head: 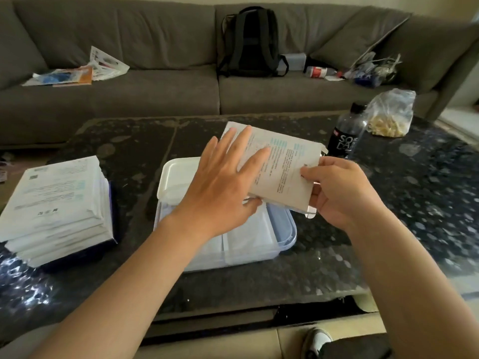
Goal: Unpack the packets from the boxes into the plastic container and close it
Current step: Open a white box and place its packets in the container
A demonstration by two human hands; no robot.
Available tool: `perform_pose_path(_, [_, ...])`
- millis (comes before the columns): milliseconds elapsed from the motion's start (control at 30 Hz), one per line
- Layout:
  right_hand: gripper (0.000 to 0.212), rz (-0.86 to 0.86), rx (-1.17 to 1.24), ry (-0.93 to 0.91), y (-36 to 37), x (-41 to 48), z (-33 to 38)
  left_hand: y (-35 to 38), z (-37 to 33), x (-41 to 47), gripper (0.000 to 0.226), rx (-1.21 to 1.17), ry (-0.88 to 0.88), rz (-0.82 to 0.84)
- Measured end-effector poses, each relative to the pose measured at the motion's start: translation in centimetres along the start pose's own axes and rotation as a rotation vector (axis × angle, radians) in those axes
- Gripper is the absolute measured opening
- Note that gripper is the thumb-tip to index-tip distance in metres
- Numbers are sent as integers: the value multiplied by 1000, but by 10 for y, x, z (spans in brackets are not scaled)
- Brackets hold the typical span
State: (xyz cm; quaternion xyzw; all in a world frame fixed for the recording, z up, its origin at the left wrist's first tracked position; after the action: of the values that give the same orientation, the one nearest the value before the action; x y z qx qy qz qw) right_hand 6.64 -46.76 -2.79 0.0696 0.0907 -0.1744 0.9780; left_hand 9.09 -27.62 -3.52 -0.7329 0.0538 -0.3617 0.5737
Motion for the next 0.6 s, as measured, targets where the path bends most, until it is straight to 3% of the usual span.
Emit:
perform_pose_path(100, [26,-176,178,80,-51,-4,-3,2,-35,13,72,-159,1,-30])
perform_pose_path(233, [38,-301,348,153,-106,-4,-20,16,-79,31,54,-235,16,72])
perform_pose_path(367, [48,-394,359,250,-138,7,-47,36,-113,45,40,-222,68,200])
perform_pose_path(600, [50,-437,296,345,-150,25,-80,65,-147,52,35,-121,86,377])
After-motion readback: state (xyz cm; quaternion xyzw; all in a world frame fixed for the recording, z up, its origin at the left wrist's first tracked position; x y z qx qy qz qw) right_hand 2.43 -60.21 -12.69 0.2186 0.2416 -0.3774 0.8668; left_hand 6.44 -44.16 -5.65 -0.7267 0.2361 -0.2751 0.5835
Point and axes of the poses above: each hand's wrist, its own x-axis towards the middle knuckle, its own y-axis out of the palm, z = x × y, the point moved 3 cm from there along x, towards the middle knuckle, and after that the axes turned 5 degrees about -y, right-handed, at the moved point
